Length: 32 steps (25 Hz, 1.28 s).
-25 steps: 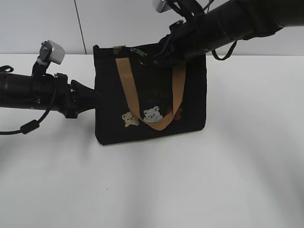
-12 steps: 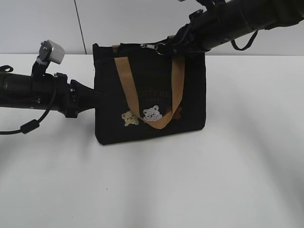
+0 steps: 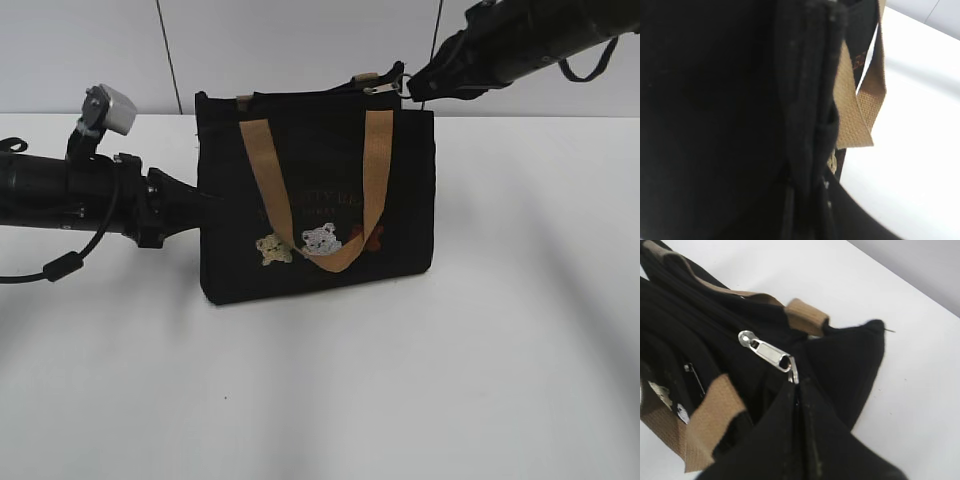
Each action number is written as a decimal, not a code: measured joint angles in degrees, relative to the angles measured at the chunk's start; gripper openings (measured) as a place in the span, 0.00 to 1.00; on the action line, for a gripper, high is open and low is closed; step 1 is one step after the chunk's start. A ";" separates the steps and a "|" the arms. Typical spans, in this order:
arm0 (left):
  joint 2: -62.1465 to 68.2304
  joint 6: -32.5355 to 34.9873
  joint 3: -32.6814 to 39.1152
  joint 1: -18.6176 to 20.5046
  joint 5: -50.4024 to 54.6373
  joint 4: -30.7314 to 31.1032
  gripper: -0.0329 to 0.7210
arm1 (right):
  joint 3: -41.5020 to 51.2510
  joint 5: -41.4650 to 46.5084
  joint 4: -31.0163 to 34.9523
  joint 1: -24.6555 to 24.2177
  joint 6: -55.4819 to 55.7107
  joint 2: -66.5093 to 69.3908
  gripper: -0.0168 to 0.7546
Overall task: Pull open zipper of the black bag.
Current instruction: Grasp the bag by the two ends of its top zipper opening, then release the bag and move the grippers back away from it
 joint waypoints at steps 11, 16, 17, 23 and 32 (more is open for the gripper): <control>0.00 -0.76 0.00 0.00 -0.20 0.00 0.11 | 0.18 2.80 -1.60 -4.18 1.55 -1.84 0.00; -0.09 -6.21 0.00 0.00 -1.58 0.05 0.35 | 0.18 5.71 -1.37 -3.99 1.62 -2.30 0.29; -0.31 -7.14 0.00 0.00 -1.99 0.11 0.46 | 0.18 6.49 -1.37 -3.99 1.62 -2.61 0.41; -6.74 -19.04 0.00 0.00 -8.89 4.62 0.80 | 0.18 11.68 -1.50 -3.99 2.51 -6.30 0.72; -21.42 -47.37 1.50 0.00 -12.37 31.69 0.82 | 0.18 19.23 -8.52 -3.99 11.53 -11.26 0.74</control>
